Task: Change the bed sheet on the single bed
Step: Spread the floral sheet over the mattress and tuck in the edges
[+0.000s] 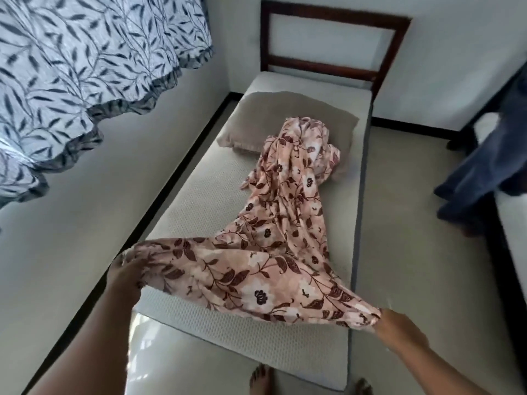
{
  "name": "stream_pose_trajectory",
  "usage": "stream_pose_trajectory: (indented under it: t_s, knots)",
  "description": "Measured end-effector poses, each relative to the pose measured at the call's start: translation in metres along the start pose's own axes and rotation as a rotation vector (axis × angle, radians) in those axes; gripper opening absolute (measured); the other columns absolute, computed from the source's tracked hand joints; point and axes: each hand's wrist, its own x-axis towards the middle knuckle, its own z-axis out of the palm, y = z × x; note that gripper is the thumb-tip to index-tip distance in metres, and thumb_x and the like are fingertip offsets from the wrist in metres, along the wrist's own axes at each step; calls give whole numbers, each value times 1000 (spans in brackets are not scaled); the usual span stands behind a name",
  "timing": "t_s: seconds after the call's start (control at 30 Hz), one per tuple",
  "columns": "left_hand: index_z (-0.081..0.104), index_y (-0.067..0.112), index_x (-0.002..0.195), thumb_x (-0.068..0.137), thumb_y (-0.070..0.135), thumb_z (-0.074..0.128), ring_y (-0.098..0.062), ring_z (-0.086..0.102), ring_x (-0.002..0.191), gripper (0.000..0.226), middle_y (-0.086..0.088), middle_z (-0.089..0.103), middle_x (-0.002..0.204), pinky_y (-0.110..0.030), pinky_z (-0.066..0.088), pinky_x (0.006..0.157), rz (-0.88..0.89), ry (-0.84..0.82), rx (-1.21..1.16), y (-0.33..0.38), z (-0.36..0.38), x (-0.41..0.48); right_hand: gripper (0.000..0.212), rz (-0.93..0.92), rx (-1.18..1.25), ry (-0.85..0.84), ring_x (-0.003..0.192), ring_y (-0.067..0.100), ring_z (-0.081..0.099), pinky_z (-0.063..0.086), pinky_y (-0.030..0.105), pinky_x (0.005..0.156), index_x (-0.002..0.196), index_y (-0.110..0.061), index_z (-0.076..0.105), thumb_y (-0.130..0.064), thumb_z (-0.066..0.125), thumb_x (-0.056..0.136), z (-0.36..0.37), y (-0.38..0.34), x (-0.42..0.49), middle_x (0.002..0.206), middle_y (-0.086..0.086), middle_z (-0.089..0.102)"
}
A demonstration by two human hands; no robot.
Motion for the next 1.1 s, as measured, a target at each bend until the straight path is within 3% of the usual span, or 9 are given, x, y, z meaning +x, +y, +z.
stream_pose_trajectory:
  t_s: [0.07,0.13,0.23,0.37,0.57,0.67,0.83,0.97,1.1]
  knots:
    - [62,8,96,83,-10,66,-9,58,41,23,-5,63,70,-18,46,40,-69,23,27,-8,-15,7,42,-17,146,-12,82,23,75,56,24,63,114,-30,69,-56,56,85,8,-2,-23,101,4,75]
    - [59,6,116,83,-6,67,-12,55,43,36,-9,59,77,-19,46,42,-106,13,54,-14,-27,13,42,-46,176,-7,99,27,72,52,25,71,121,-27,67,-53,52,92,20,-4,-42,115,7,73]
    - [60,22,109,90,-2,63,-14,53,45,30,-8,59,77,-15,41,38,-83,-17,128,-14,-31,5,42,-102,137,16,116,30,65,50,31,87,128,-26,65,-46,50,94,44,-2,-57,129,7,69]
    - [63,21,94,96,5,60,-18,55,53,17,-10,60,80,-15,40,35,5,-115,200,1,-36,-14,31,-66,186,61,112,30,66,45,28,77,118,-19,65,-29,60,90,71,5,-73,121,8,71]
    - [67,28,106,96,-4,57,-15,73,78,35,0,74,101,-30,61,62,101,-341,-1,44,-41,-26,25,1,364,466,102,36,67,51,36,83,114,-14,66,-9,57,91,89,21,-83,113,16,71]
    - [72,27,101,95,-3,58,-18,75,81,34,-1,76,98,-36,63,68,90,-413,-28,53,-48,-16,34,-4,236,645,115,42,57,53,45,91,116,-2,65,3,62,82,121,34,-92,121,22,62]
    - [65,17,123,96,-2,56,-20,74,83,35,-11,70,112,-37,62,71,7,-427,64,29,-77,51,47,169,-84,315,141,44,32,40,48,113,134,-8,58,-19,62,88,190,22,-94,146,26,46]
    - [67,20,119,94,-1,59,-24,73,88,33,-15,68,119,-39,60,74,-87,-435,232,-4,-108,140,80,240,-125,6,152,39,11,36,44,117,157,-29,19,-42,56,88,247,-24,-77,163,19,13]
    - [63,18,122,95,-6,57,-15,73,66,36,-10,70,99,-29,60,58,-167,-363,330,-33,-137,226,79,188,-135,-81,148,37,27,39,45,114,159,-34,20,-39,60,90,245,-147,-65,163,20,18]
